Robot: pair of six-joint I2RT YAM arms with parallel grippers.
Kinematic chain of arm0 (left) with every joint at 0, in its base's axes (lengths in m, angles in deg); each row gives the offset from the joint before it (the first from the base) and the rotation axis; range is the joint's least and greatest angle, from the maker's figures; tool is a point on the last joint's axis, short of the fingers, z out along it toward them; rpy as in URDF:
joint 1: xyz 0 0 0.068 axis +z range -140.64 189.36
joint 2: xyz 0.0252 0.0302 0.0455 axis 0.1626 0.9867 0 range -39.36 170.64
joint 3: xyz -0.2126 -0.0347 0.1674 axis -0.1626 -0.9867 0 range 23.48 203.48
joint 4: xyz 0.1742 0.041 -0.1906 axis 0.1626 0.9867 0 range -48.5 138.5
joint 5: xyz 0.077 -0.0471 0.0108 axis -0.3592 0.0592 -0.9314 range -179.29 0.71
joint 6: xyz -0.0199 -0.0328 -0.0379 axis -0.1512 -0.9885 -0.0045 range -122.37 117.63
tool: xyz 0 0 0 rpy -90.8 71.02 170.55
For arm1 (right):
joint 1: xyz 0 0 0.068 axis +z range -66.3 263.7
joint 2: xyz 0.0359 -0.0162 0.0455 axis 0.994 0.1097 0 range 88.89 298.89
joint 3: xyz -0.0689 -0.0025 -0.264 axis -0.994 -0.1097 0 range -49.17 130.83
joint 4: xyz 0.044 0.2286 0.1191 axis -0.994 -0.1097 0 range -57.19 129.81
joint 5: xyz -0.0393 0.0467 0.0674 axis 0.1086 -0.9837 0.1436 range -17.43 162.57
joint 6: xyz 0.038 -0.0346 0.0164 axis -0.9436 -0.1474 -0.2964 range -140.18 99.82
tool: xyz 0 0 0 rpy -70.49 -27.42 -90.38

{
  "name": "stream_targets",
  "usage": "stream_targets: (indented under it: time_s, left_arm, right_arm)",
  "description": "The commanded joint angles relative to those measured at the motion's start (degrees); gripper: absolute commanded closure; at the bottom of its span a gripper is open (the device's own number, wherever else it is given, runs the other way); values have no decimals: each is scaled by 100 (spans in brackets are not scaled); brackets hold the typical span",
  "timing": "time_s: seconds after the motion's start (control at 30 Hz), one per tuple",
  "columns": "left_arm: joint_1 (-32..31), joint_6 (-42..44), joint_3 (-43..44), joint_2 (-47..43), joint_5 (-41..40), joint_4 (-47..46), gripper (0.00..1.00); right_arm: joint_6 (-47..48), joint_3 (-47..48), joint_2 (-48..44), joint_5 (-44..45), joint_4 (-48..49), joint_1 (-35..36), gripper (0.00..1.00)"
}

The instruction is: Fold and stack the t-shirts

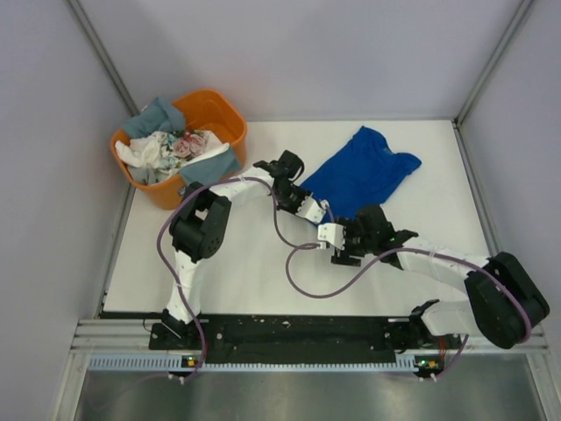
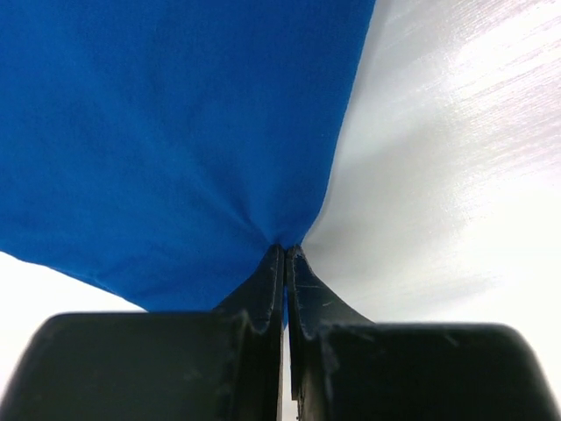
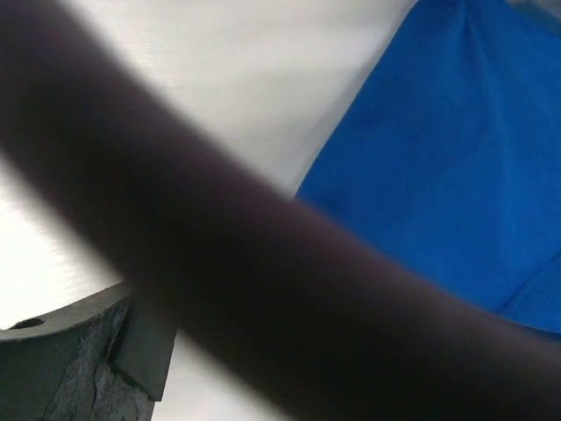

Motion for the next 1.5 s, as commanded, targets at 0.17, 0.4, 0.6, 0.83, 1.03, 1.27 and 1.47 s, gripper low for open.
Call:
stream_targets:
  time_s: [0.17, 0.4, 0.6, 0.83, 1.03, 1.27, 1.47]
  left_arm:
    - [32, -45, -17, -336, 291, 640, 100]
    - [75, -177, 98, -406, 178, 844, 69]
    - [286, 50, 81, -407, -86, 509, 47]
    - [155, 148, -236, -293, -262, -17, 45]
    - [154, -62, -324, -301, -683, -203, 100]
    - [251, -634, -245, -1328, -491, 1122, 100]
    - [260, -897, -236, -2110, -499, 2853, 100]
  right_arm:
    - [103, 61, 704, 603, 791, 124, 39]
    - [313, 123, 688, 612, 141, 124, 96]
    - [507, 71, 336, 419, -290, 115, 100]
    - [525, 123, 265, 419, -387, 115, 100]
    - [358, 167, -41, 349, -519, 115, 100]
    - [-345, 624, -964, 180, -1669, 580, 100]
    - [-1214, 1142, -1588, 32, -2583, 1292, 100]
